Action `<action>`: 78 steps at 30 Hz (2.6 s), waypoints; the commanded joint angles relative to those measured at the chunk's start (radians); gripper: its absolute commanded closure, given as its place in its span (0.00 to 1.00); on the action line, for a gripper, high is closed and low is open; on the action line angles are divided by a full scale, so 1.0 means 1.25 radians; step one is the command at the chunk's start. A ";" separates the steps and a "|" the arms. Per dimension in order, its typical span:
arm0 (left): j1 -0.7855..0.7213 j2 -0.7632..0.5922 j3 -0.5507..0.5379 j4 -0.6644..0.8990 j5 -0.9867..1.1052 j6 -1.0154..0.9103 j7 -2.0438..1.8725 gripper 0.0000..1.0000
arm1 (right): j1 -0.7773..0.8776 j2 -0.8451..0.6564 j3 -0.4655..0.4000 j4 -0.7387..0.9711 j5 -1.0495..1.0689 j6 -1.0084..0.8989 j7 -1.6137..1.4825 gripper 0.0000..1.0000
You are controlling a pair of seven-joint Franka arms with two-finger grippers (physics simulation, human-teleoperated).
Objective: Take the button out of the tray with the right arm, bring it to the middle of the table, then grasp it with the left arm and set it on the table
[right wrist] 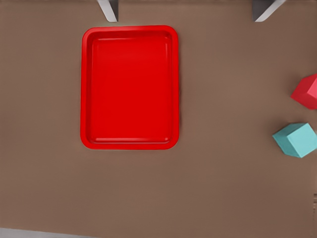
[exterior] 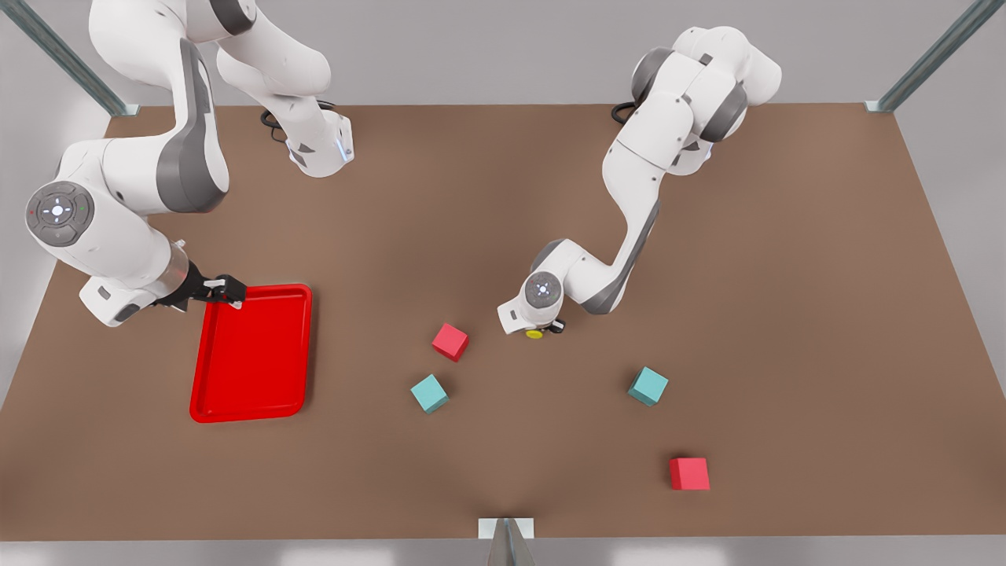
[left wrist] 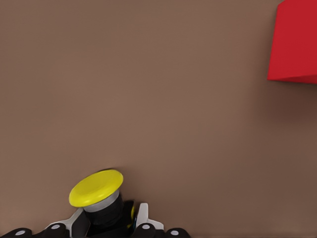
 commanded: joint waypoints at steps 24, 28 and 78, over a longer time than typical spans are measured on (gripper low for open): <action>-0.010 0.019 0.000 0.043 -0.002 -0.081 -0.008 0.52 | -0.004 -0.001 0.000 0.000 0.000 0.000 -0.033 0.00; -0.010 0.018 0.000 0.045 0.000 -0.095 -0.008 0.52 | -0.004 -0.001 0.000 0.002 0.000 0.000 -0.033 0.00; -0.174 0.098 0.016 -0.057 1.023 -0.504 -1.771 0.53 | -0.007 -0.001 0.000 0.002 0.000 0.000 -0.033 0.00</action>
